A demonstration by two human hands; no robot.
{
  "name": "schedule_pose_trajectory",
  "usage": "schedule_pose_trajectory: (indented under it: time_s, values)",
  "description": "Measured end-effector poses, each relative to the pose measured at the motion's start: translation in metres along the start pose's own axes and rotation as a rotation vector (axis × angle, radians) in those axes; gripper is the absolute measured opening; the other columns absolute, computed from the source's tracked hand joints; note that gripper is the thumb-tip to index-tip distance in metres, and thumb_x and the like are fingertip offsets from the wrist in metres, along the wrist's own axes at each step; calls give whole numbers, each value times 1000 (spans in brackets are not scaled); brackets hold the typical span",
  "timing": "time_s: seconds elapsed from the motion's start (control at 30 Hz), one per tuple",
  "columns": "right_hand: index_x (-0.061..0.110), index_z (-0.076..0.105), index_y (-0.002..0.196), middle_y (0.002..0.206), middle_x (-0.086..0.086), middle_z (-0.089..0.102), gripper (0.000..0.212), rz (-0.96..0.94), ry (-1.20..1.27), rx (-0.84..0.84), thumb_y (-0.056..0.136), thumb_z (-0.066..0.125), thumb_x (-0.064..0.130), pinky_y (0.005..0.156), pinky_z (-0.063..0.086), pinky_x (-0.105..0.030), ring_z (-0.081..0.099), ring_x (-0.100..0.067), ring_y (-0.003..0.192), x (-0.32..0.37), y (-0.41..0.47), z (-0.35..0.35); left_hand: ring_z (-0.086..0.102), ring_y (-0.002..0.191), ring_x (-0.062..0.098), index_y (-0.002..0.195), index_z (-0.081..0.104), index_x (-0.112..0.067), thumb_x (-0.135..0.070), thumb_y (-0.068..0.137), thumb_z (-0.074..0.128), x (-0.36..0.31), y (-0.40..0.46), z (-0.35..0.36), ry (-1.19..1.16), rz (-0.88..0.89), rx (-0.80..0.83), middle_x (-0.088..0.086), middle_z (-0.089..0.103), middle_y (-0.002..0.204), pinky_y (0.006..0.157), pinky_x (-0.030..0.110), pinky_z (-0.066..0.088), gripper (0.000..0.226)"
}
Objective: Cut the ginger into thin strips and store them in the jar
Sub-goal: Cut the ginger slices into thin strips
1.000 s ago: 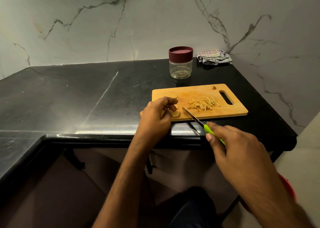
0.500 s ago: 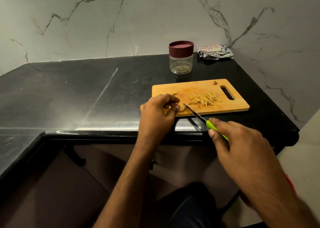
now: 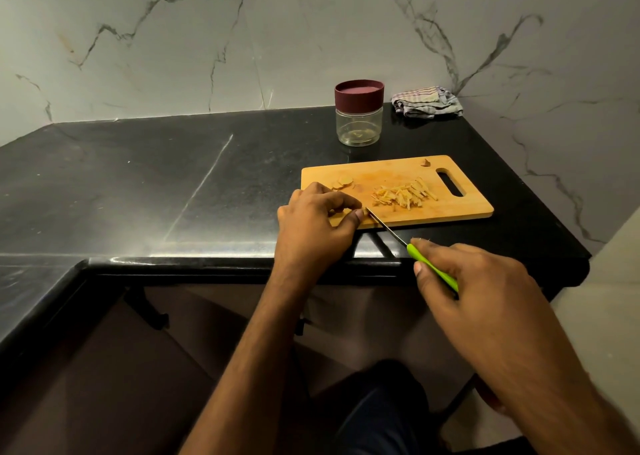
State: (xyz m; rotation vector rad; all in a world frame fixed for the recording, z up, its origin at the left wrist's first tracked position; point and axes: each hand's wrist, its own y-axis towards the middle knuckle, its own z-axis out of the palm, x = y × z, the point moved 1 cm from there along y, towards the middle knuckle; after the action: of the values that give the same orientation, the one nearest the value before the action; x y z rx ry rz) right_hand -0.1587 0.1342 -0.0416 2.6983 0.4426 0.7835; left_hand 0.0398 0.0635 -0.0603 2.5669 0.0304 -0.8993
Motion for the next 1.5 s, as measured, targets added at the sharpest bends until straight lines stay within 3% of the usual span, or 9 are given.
schedule_pose_trajectory:
  time_s: [0.17,0.27,0.43,0.77,0.87,1.0,1.2,1.37,1.5]
  values:
    - [30,59,129,83,12,59,38,19,29,-14,93,52,37,55,36,-12,52,-1,69,-1,1,2,45,107,10,105,74,-39,-44,92,66,1,3,0,-26,-29,17,-14,55,103,96,40,32,16]
    - [29,58,130,88,11,60,39,26,49,-16,93,49,38,56,47,-18,54,-1,65,-1,1,4,50,108,11,105,74,-39,-43,91,69,3,3,1,-62,-45,6,-15,57,103,100,46,41,16]
    - [28,56,132,96,10,63,42,32,50,-14,93,46,40,59,55,-29,56,-2,65,0,0,5,58,100,8,99,76,-34,-43,85,76,4,2,0,-137,-70,-49,-16,63,99,93,49,51,17]
    - [32,52,135,96,13,59,42,11,50,-24,94,48,37,59,50,-19,53,2,65,1,0,8,50,106,12,104,75,-38,-42,92,67,2,0,0,-41,-25,-11,-16,55,102,96,50,47,15]
    - [30,52,135,100,9,63,41,-1,44,-45,94,49,36,60,38,-9,49,0,72,0,0,10,48,106,10,104,73,-38,-41,94,65,1,-1,0,-3,20,-4,-15,53,103,97,47,44,13]
    - [28,53,134,90,8,61,41,-24,39,-54,94,49,35,59,39,-14,51,-3,73,2,-3,12,42,110,12,107,64,-32,-43,99,54,-3,-3,2,176,83,29,-10,49,111,93,44,35,17]
    - [25,55,134,82,13,51,42,-22,0,-69,94,47,34,57,29,-6,45,1,67,3,-4,17,42,109,13,109,61,-31,-44,101,50,-3,-2,3,206,70,33,-10,49,111,91,39,31,19]
    - [25,53,135,84,15,48,42,-22,6,-58,95,46,34,57,29,-6,43,0,69,4,-3,19,43,108,10,112,62,-31,-43,99,51,-5,-4,4,223,67,2,-11,54,109,90,34,28,21]
    - [23,54,134,93,6,61,41,-23,43,-55,95,47,32,62,42,-17,47,-3,74,2,2,21,43,107,8,108,65,-31,-41,98,56,-5,-4,3,176,84,7,-12,55,109,91,34,29,17]
